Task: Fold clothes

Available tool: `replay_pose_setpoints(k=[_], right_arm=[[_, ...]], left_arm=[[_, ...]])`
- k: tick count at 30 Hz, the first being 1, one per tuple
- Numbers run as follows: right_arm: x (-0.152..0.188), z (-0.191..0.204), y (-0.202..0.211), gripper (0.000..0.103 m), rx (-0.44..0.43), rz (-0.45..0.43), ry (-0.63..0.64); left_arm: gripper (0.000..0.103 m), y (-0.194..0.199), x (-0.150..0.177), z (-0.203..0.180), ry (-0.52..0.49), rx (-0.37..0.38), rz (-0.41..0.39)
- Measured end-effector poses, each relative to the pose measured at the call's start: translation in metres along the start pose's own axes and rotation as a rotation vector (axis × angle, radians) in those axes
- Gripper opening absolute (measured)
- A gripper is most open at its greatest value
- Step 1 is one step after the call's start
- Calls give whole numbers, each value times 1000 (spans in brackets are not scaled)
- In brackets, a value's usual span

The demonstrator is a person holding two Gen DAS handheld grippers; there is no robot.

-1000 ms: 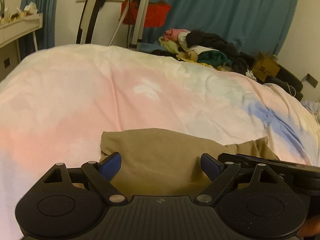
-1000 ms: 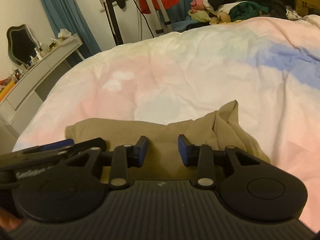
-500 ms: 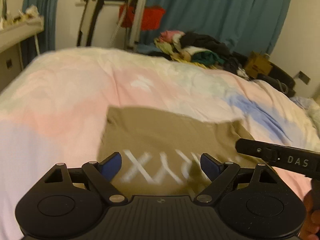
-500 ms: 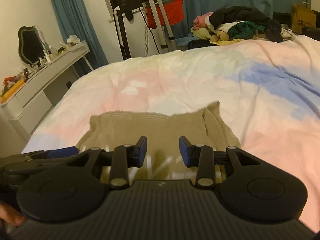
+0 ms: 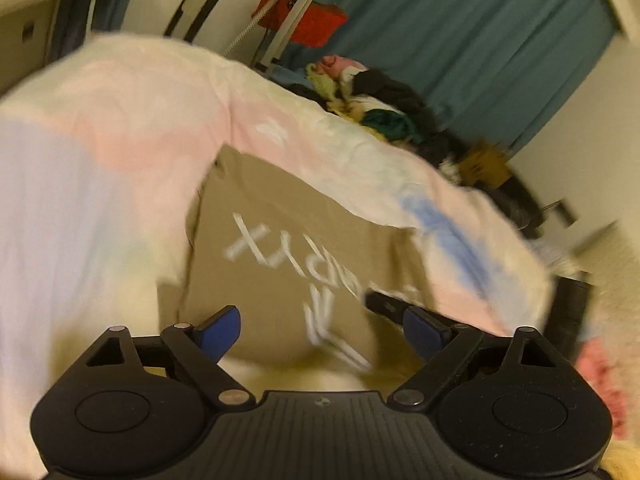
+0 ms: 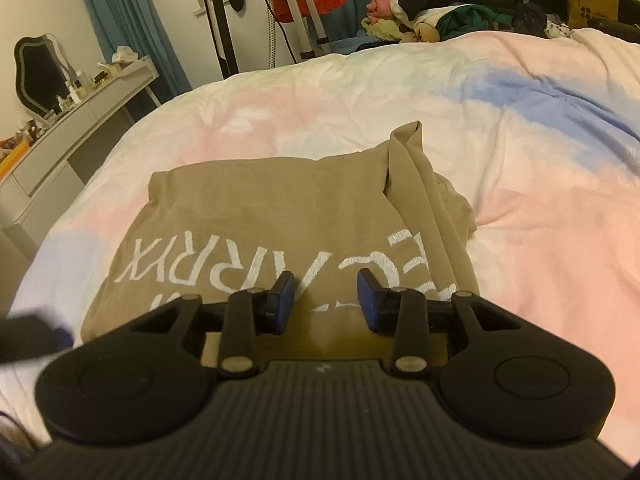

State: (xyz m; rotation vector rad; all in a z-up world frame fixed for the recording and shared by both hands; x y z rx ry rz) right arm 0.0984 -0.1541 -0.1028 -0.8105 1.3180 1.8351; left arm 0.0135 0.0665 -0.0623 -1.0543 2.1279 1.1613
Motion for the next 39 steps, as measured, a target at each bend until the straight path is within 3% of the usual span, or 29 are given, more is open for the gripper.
replay_pose_setpoints(k=[6, 10, 18, 20, 25, 27, 31, 39], right_arm=[[0, 2, 1, 37, 10, 0, 3], [0, 0, 1, 37, 8, 1, -7], [1, 0, 1, 37, 11, -1, -8], [1, 0, 1, 37, 11, -1, -10], [1, 1, 2, 37, 13, -3, -4], [1, 0, 2, 37, 15, -5, -10], [1, 0, 4, 37, 16, -10, -24], [1, 1, 4, 38, 20, -11, -11]], left_arm=[[90, -34, 13, 22, 126, -43, 94], [90, -62, 18, 47, 301, -51, 125], [83, -52, 18, 65, 487, 20, 13], [83, -48, 18, 67, 509, 42, -9], [73, -61, 27, 68, 470, -39, 65], [71, -63, 27, 70, 480, -35, 66], [54, -64, 28, 74, 514, -21, 65], [34, -60, 25, 73, 525, -11, 40]])
Point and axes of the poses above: each gripper's, at about its wrist camera, not at the fingertips, and y roughly against the way its jaws point, z to its left, x to its underside, the point moved 2 cm from there along -y, roughly the way its jaws point, and after that the axes turned 13 degrees about -z, right-handed, at the moved point
